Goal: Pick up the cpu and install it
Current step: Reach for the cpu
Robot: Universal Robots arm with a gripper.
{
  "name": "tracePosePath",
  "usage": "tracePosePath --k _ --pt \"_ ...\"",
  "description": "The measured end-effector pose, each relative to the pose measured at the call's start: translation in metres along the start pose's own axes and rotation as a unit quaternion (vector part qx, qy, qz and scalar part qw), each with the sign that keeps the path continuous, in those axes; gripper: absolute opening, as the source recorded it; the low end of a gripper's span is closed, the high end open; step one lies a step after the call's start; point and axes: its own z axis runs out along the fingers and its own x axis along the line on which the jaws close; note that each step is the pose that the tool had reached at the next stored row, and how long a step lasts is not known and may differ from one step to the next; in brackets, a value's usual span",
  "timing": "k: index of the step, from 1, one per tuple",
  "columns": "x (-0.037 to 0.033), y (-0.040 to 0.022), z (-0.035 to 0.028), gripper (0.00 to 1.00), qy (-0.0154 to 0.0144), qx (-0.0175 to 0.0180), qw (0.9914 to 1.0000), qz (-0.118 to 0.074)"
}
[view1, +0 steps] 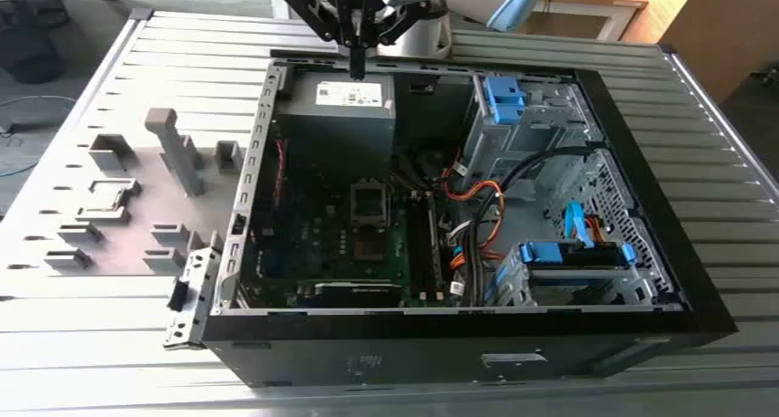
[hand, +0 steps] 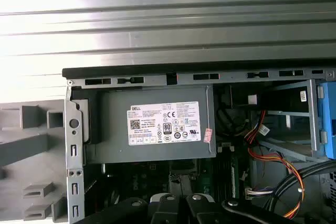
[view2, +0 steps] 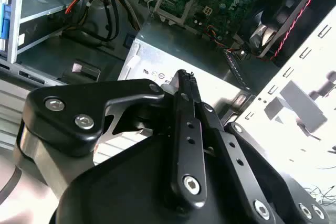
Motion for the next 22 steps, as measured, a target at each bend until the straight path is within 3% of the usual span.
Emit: tracePosePath --k 11,22 --pt "0.0002 0.0000 0.0000 0.11 0.0000 0.0000 1.00000 0.000" --pt "0.0092 -0.0007 -0.0002 0.11 -0.0007 -0.0001 1.00000 0.000"
